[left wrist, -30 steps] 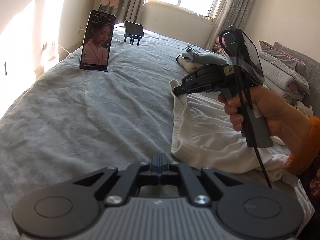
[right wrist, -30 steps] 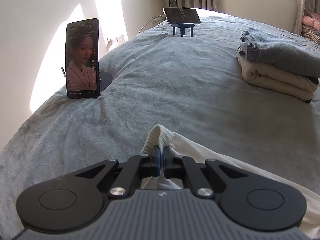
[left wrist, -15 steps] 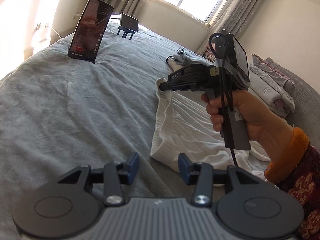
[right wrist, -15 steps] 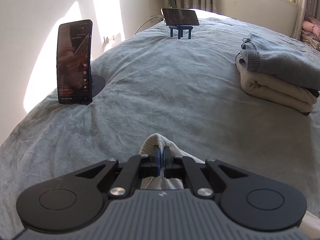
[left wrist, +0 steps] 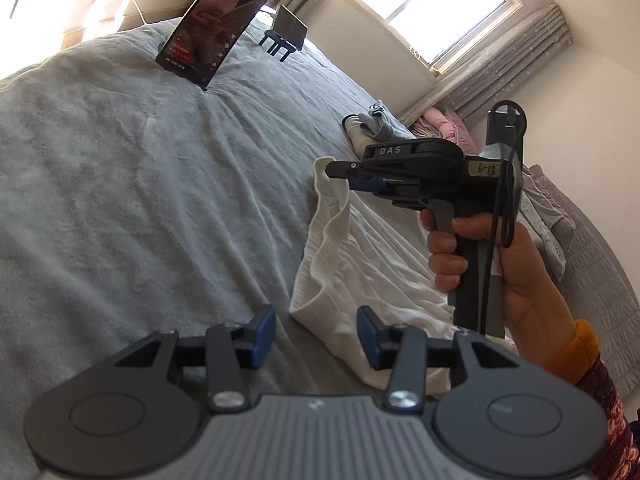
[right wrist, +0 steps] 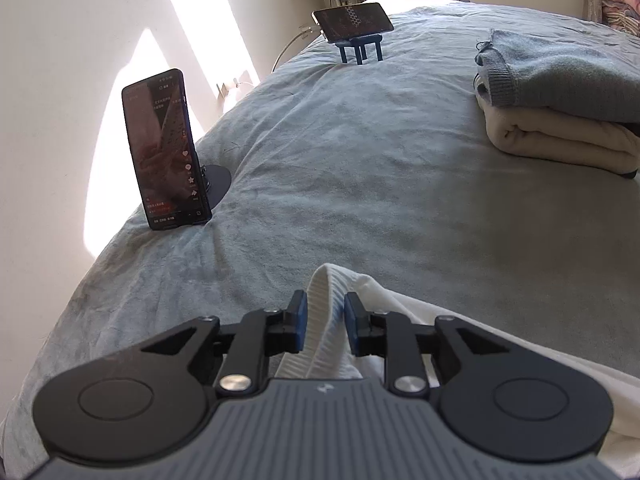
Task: Fold clothes
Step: 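Pinch the white waistband with the right tool while the left tool holds it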
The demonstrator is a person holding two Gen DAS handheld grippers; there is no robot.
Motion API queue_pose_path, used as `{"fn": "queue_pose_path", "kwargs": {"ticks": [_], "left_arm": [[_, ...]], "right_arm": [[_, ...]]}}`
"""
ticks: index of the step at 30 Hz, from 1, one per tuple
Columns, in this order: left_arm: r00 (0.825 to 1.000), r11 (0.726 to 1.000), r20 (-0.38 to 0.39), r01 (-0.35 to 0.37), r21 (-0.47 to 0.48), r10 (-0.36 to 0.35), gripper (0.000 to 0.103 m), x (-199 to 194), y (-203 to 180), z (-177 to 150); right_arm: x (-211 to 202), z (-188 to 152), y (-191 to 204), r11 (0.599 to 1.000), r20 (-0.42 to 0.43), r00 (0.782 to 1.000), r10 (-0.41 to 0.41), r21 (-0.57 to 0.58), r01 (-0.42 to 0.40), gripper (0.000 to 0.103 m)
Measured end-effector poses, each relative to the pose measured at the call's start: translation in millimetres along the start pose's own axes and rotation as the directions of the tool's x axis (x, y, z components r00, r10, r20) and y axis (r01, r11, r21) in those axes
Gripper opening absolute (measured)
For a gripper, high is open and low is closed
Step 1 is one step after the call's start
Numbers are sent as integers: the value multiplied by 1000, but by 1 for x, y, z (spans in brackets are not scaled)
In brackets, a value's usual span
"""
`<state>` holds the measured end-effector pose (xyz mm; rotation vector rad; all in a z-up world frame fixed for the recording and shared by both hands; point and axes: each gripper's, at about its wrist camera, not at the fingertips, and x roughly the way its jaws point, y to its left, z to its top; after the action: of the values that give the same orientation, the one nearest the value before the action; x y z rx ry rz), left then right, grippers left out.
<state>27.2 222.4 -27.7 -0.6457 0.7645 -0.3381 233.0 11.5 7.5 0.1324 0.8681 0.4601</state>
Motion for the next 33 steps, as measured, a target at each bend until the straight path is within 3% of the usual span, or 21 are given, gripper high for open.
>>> {"fn": "queue_pose_path", "kwargs": {"ticks": [1,6,12,14,18,23,28,33], "left_arm": [[1000,1000,1,-5,-20,5,40,-1,1,1],[1000,997,-3,1,-80,-1,38,7,-2,2],[995,992,29,-97,-75,100,22,24,-11,-1],[989,989,41,-140,-36,141,12,27,-16,-3],[977,979,77,-202,16,200,5,27,-25,-6],[948,956,181,-280,85,261,5,8,-32,-6],[925,944,229,-324,65,302,5,-14,-22,0],[885,917,282,-397,42,370,5,-34,-11,6]], "right_arm": [[-2,-1,1,1000,-4,1000,11,8,-11,49],[0,-8,11,1000,-23,1000,-2,-15,1,49],[16,-17,21,998,-25,999,-44,-50,42,48],[20,-21,23,993,-9,996,-86,-84,84,35],[17,-25,24,987,29,994,-107,-119,109,14],[10,-23,33,987,66,993,-94,-128,102,9],[12,-21,57,988,86,995,-45,-140,57,8],[15,-19,82,988,105,994,3,-153,13,8]]}}
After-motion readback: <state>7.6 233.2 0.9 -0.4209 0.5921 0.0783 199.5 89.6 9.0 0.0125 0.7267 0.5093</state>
